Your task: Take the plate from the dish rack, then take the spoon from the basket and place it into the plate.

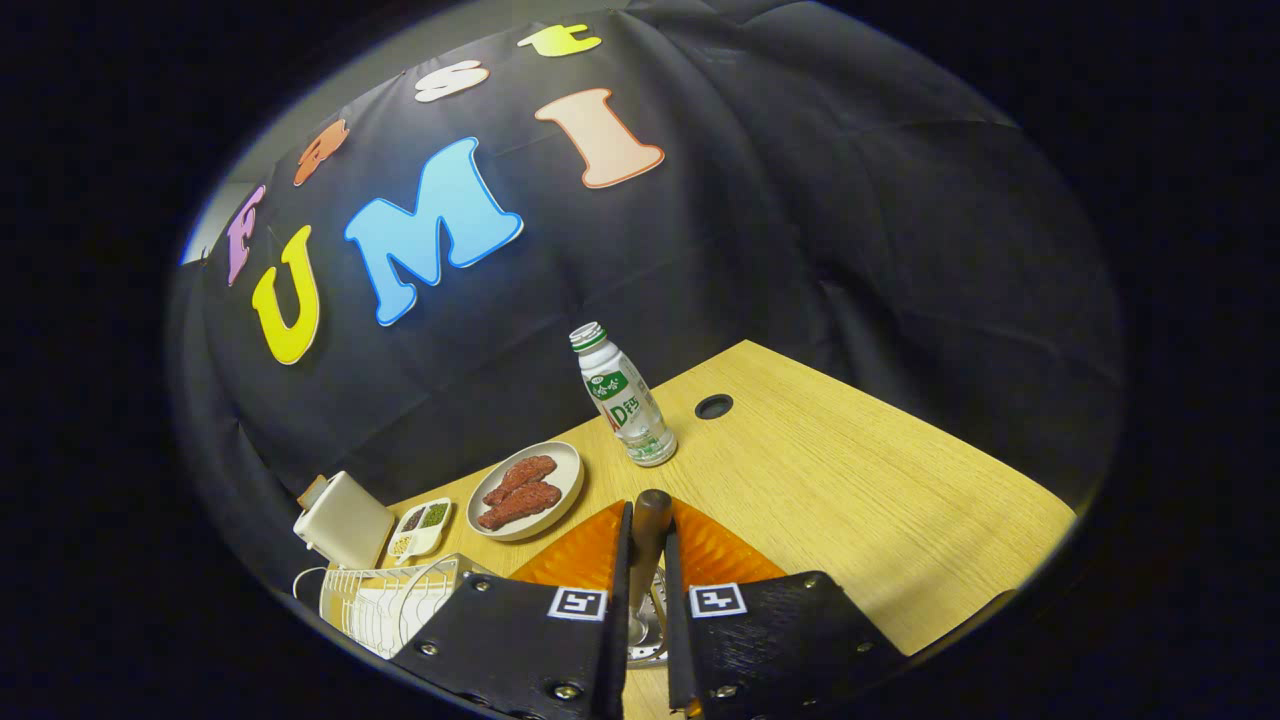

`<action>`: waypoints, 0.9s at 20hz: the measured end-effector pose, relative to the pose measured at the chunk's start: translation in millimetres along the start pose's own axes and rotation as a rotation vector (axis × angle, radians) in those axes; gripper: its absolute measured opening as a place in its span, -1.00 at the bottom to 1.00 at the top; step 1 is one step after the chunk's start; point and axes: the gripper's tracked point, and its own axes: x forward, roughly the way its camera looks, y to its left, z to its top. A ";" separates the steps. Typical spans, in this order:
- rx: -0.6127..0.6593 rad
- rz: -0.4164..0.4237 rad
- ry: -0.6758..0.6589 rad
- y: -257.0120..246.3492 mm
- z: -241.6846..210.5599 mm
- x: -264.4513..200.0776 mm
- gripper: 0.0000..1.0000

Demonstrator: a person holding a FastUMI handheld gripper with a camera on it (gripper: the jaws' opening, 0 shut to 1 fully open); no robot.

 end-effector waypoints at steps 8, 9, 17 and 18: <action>-0.127 0.053 -0.044 24.6 21.1 -5.7 -0.86; -0.140 0.061 -0.049 28.0 27.3 -9.6 -0.86; -0.235 0.126 -0.135 66.6 93.0 -51.1 -0.87; -0.245 0.139 -0.143 73.6 100.7 -59.4 -0.87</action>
